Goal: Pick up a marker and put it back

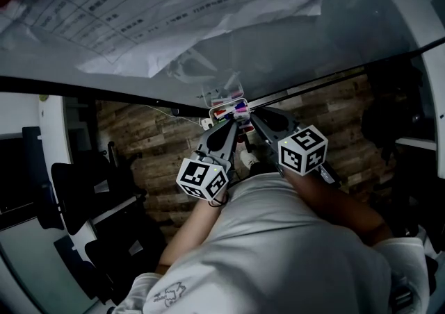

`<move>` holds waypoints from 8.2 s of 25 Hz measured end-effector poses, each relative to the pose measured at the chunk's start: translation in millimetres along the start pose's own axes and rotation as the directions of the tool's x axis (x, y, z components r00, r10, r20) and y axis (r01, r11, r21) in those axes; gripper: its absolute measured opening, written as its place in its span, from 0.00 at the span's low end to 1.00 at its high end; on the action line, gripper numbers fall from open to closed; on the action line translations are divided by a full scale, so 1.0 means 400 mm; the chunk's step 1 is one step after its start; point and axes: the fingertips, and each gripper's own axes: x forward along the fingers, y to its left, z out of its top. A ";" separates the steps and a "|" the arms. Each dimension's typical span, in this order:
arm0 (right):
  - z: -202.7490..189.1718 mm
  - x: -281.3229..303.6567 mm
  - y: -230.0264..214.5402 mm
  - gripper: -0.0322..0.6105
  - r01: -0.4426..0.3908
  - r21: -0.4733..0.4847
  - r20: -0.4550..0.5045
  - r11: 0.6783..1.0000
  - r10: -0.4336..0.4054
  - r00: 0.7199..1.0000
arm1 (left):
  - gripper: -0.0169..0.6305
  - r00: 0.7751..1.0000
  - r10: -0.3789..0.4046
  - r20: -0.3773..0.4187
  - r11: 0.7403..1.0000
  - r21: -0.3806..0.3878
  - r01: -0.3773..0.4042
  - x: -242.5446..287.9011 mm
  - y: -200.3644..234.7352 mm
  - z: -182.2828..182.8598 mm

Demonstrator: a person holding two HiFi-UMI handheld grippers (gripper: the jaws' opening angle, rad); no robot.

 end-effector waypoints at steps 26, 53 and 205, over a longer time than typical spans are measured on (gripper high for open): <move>0.183 -0.040 0.162 0.17 -0.075 -0.266 0.096 0.961 0.103 0.990 | 0.03 0.972 0.016 0.233 0.993 0.114 -0.043 -0.095 -0.030 0.214; 0.134 -0.035 0.287 0.17 -0.014 -0.306 0.140 0.952 0.060 0.988 | 0.03 0.965 -0.022 0.262 0.997 0.074 0.003 -0.239 0.004 0.193; 0.003 -0.098 0.047 0.17 0.206 -0.013 0.134 0.978 -0.203 0.970 | 0.03 0.990 -0.137 0.012 0.987 -0.077 0.138 -0.068 0.031 -0.023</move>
